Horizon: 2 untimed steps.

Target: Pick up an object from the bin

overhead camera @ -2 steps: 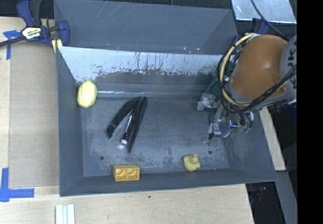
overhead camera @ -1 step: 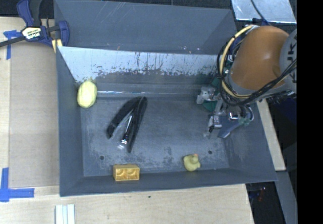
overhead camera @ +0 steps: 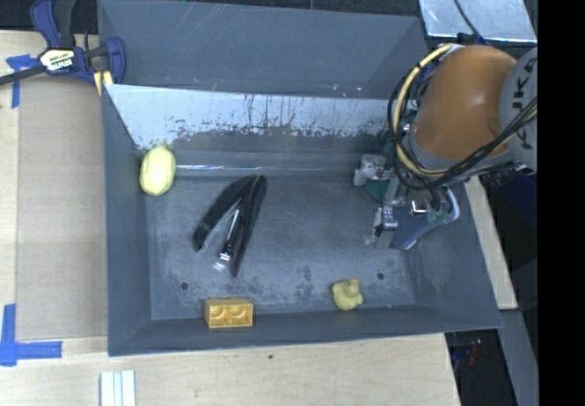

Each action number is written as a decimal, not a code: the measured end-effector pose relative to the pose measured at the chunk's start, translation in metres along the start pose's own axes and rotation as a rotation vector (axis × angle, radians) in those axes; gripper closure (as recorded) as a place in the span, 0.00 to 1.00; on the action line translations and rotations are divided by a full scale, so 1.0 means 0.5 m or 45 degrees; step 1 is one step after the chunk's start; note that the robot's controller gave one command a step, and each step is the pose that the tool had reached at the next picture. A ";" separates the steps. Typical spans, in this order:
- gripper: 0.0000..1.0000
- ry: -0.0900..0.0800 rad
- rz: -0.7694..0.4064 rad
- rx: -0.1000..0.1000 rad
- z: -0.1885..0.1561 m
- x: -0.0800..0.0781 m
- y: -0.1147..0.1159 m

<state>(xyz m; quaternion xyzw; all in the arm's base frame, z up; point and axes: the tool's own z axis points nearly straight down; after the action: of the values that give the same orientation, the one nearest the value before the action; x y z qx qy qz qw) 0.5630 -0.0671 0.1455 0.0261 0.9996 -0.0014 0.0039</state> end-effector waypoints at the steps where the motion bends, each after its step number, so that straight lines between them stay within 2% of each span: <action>1: 0.00 0.000 -0.047 -0.001 -0.021 -0.029 -0.007; 2: 0.00 -0.003 -0.376 -0.001 -0.085 -0.068 0.055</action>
Offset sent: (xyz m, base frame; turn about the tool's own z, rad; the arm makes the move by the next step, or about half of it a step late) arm 0.0416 0.0369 0.0522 -0.3243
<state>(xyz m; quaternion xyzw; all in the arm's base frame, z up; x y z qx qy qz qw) 0.5981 -0.0413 0.1883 -0.1213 0.9926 -0.0015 0.0050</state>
